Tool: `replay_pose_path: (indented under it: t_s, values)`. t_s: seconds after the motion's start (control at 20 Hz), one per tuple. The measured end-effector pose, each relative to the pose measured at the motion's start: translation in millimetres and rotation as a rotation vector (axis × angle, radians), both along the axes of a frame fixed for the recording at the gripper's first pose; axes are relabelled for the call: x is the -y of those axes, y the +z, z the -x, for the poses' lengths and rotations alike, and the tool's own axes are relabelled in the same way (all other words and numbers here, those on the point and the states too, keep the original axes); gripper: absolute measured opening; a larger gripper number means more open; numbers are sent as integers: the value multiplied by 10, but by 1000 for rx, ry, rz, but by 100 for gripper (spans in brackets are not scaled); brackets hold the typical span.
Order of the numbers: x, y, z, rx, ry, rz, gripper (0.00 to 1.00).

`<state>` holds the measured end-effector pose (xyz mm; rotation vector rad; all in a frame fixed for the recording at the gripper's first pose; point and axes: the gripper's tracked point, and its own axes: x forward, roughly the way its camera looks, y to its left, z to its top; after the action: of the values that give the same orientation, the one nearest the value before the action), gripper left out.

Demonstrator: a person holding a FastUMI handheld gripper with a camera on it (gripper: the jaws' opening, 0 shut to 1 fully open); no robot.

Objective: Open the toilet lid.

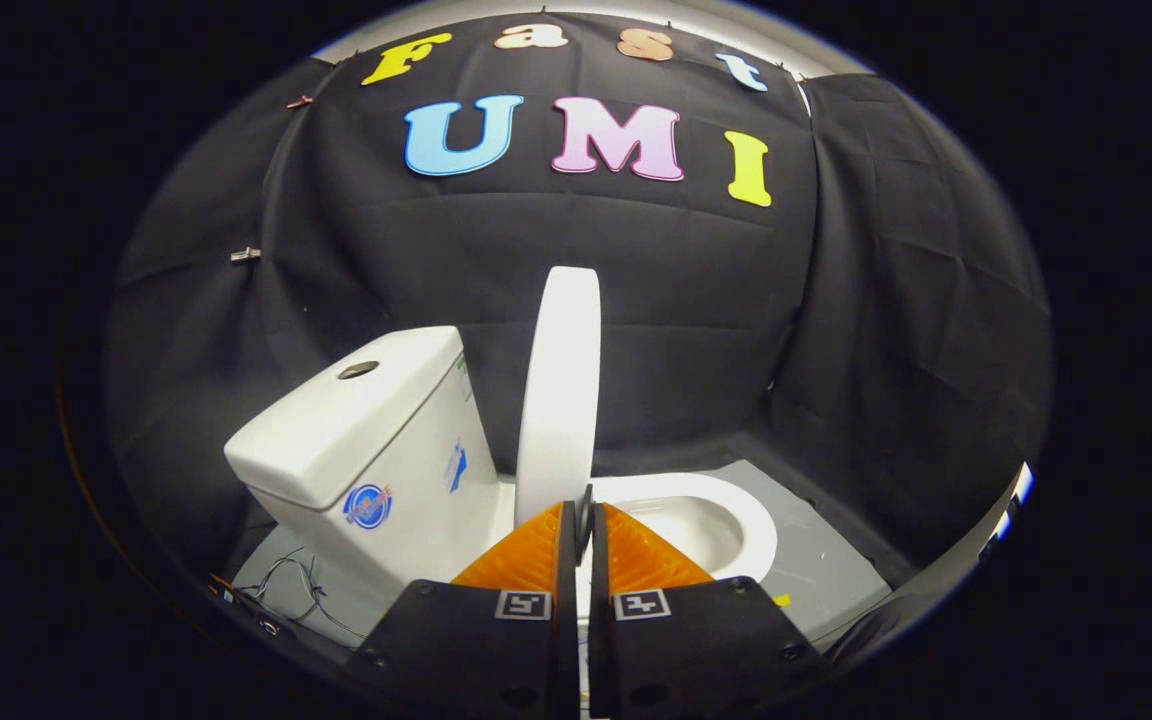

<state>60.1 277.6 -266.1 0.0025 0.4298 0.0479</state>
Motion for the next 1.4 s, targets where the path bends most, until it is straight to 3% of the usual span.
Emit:
replay_pose_path:
  t_s: [0.85, 1.4]
  values:
    - [-917, -30, 129, 59, 138, 63, 9]
    - [-1052, -42, 147, 97, 141, 112, 10]
